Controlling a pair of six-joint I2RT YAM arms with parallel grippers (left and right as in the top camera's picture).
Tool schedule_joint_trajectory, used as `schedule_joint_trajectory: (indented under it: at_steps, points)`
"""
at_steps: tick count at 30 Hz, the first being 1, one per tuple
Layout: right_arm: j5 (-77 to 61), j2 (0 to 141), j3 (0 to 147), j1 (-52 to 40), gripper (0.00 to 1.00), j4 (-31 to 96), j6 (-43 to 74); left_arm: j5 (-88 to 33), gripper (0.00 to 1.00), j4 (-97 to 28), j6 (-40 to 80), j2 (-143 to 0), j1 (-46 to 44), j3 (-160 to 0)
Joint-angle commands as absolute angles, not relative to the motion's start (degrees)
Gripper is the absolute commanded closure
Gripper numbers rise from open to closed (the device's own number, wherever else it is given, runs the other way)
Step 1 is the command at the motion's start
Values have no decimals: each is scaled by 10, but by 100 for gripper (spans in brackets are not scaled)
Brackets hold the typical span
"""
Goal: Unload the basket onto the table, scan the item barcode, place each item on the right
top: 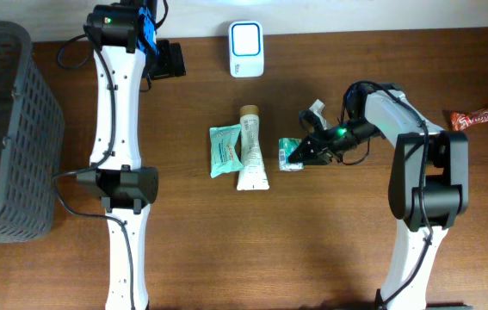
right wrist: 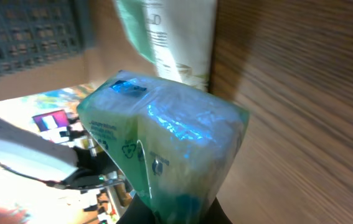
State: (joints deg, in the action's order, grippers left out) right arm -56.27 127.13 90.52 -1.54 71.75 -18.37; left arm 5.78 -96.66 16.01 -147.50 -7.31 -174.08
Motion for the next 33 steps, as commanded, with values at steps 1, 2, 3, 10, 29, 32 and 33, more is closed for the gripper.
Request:
schedule_joint_trajectory:
  at_steps: [1, 2, 3, 10, 29, 32, 33]
  points:
    - [-458, 1270, 910, -29, 96, 709, -131, 54, 1, -967, 155, -1481, -70, -1741]
    - [-409, 1270, 923, -37, 96, 707, -100, 54, 1, -967, 155, -1481, -70, -1741]
    - [-380, 1270, 933, -42, 96, 708, -80, 54, 1, -967, 155, -1481, -70, -1741]
    - [-142, 1270, 1083, -92, 96, 743, 65, 54, 1, -967, 155, -1481, -70, -1741]
    - [102, 1351, 1220, -180, 96, 144, -69, 53, 1, -967, 155, -1481, -70, -1741]
    - [61, 1386, 1220, -186, 96, 108, -69, 53, 1, -967, 155, -1481, -70, -1741]
    - [58, 1394, 1220, -188, 96, 99, -74, 53, 1, -967, 155, -1481, -70, -1741]
